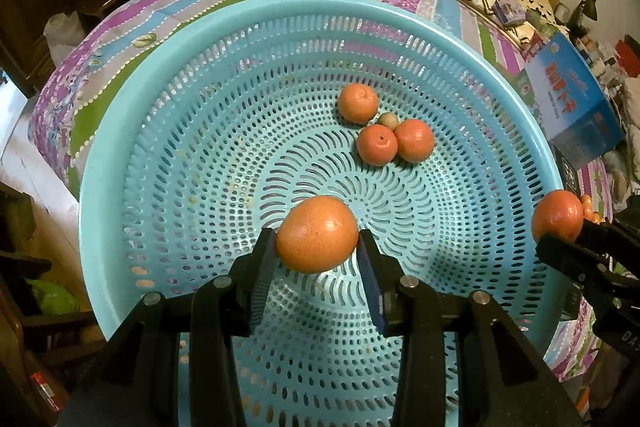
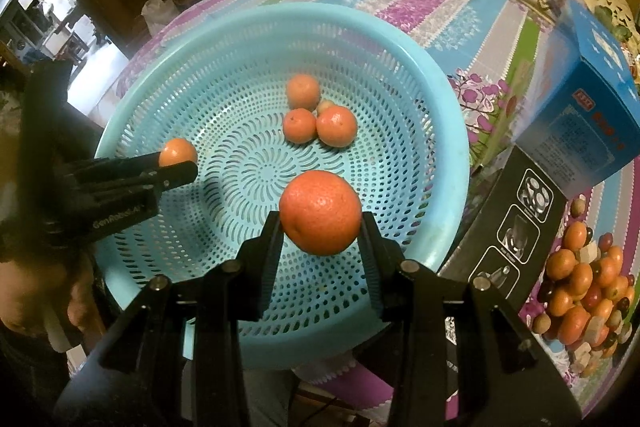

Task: Organize fruits
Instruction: 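Open both grippers to drop the oranges into the colander, then move both grippers back from the colander to the fruit heap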

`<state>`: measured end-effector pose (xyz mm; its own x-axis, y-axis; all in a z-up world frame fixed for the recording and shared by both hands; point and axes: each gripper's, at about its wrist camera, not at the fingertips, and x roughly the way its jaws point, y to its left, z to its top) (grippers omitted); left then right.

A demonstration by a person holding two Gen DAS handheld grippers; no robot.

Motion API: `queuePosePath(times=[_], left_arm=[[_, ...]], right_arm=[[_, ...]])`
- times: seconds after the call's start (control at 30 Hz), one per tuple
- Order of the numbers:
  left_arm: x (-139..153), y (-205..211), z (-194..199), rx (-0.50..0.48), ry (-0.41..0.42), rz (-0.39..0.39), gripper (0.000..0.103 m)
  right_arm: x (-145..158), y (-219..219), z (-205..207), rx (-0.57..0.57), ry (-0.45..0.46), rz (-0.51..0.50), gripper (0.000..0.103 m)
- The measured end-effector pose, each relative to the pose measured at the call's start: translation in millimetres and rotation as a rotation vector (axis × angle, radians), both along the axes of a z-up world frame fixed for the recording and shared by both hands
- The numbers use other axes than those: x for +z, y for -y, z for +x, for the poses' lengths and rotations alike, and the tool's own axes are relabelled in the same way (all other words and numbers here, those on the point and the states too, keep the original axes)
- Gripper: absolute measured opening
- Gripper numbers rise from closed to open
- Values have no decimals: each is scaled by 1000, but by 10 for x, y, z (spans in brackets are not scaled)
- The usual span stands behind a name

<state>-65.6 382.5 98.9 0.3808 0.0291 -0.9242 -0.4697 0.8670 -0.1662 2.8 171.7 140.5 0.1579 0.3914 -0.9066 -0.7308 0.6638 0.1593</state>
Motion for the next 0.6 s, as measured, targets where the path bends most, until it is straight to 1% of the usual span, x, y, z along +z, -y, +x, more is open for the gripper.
queuePosePath(times=[0.2, 0.23, 0.27, 0.3, 0.33, 0.37, 0.43, 0.6], left_arm=[[-43, 12, 26, 0, -16, -4, 42], [-51, 5, 28, 5, -21, -2, 49], [-50, -1, 28, 9, -19, 0, 60], [-45, -13, 24, 14, -14, 1, 64], [-37, -26, 17, 20, -8, 0, 66], [-29, -35, 8, 25, -4, 2, 67], [-14, -43, 10, 29, 0, 10, 69], [-25, -42, 26, 33, 0, 7, 69]], right_arm=[[-6, -13, -2, 6, 5, -2, 40], [-9, -17, 0, 6, 5, -3, 43], [-8, -17, 0, 8, 6, 0, 55], [4, -12, -1, 5, 16, 6, 69], [19, -3, -2, 1, 26, 12, 73], [30, 3, 1, -2, 32, 17, 75], [44, 5, 14, -2, 33, 21, 75], [52, 27, 25, -3, 31, 26, 75]])
